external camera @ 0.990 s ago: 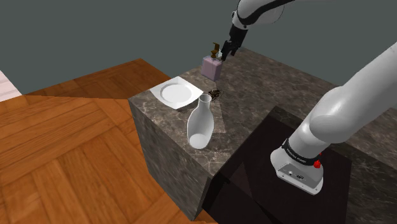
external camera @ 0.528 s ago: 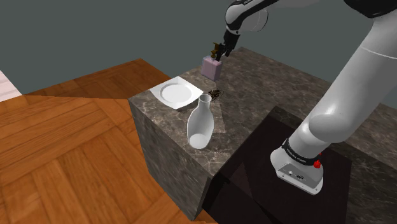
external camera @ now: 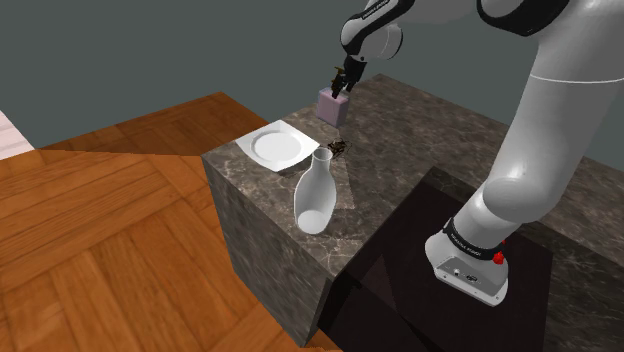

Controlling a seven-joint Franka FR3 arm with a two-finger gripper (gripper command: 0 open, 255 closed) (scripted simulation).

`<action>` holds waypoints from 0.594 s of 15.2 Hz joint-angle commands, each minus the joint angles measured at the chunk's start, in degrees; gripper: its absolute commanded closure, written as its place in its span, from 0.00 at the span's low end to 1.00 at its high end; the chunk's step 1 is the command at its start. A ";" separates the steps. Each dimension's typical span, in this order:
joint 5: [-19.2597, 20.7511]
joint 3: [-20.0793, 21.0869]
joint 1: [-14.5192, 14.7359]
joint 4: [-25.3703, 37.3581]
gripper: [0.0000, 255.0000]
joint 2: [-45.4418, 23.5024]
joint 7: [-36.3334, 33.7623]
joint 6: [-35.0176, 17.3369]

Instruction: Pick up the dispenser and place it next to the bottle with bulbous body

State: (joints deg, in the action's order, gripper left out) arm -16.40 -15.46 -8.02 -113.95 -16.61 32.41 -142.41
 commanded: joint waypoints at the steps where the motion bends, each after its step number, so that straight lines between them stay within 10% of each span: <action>1: -0.85 0.36 -0.28 0.37 0.00 -1.51 0.62 -1.10; 9: -2.05 1.01 -0.63 0.83 0.00 -3.82 1.41 -2.84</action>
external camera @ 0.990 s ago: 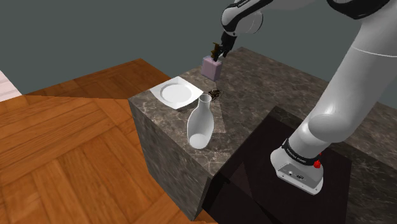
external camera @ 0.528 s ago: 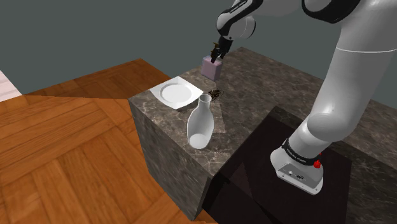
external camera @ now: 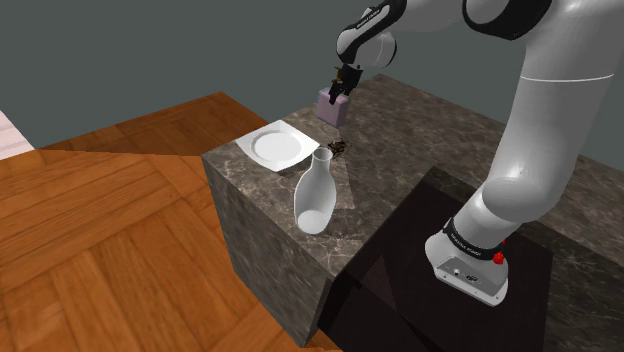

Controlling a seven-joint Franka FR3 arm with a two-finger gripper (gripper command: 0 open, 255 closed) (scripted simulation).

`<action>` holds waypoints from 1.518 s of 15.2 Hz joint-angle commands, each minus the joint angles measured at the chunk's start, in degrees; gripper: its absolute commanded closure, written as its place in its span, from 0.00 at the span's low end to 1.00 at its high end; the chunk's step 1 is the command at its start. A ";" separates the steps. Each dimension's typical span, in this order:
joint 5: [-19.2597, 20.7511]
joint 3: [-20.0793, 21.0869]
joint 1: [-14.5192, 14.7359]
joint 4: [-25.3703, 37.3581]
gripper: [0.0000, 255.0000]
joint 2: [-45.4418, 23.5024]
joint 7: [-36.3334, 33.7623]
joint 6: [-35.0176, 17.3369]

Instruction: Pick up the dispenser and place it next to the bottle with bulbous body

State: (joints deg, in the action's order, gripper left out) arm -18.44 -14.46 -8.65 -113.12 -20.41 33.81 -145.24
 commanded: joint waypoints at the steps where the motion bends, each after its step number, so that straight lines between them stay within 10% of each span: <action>1: -0.01 0.01 0.00 0.01 0.00 -0.02 0.00 -0.02; 3: -0.01 0.01 0.00 0.01 0.00 -0.02 0.00 -0.02; 4: -0.01 0.01 0.00 0.01 1.00 -0.02 0.00 -0.02; 23: 3.15 -1.44 0.94 2.01 1.00 4.39 -2.71 6.10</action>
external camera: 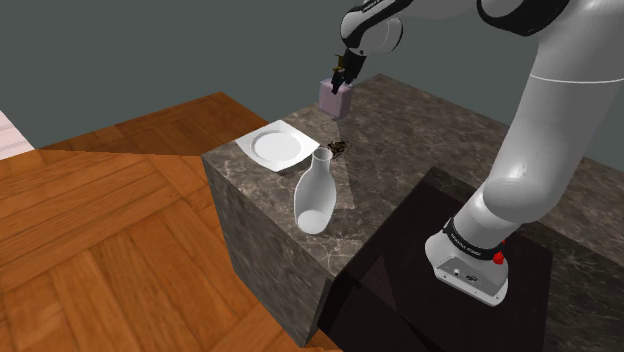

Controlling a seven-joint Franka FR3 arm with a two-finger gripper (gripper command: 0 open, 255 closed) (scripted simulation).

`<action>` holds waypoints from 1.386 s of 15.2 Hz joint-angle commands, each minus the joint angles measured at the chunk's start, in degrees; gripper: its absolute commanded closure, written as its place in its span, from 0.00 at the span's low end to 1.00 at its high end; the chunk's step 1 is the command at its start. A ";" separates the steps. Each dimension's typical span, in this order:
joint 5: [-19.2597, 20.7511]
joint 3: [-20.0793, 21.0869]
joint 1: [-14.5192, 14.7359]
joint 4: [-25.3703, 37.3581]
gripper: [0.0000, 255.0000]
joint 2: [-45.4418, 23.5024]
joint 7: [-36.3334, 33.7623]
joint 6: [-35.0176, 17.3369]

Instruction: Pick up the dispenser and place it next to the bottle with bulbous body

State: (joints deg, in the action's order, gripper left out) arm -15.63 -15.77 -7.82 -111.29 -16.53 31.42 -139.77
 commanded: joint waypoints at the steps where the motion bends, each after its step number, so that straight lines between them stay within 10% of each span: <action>1: 0.63 -0.25 0.18 0.44 1.00 0.90 -0.57 1.27; 21: 4.87 -1.48 0.82 8.71 1.00 6.60 -4.47 14.73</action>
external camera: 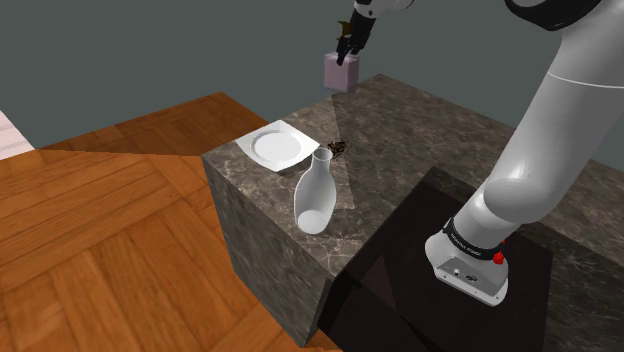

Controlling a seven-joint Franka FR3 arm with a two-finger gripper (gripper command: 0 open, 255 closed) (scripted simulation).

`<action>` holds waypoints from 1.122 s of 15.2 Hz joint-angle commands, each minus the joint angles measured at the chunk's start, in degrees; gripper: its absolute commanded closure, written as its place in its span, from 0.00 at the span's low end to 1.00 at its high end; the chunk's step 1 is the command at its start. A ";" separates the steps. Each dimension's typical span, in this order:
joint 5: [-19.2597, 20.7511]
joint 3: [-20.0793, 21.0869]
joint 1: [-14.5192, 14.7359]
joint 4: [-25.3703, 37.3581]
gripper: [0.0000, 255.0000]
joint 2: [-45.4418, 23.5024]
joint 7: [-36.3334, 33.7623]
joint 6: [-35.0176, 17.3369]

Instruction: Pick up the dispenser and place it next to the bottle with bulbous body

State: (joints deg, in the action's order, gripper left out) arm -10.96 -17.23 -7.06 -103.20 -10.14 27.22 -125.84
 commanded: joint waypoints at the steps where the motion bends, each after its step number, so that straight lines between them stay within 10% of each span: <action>1: 0.33 -0.05 0.06 1.18 1.00 0.38 -0.41 1.50; 17: 1.56 -0.41 -0.16 12.26 1.00 1.34 -2.17 13.40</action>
State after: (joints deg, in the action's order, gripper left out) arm -9.46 -17.65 -7.23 -91.87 -8.77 25.24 -113.32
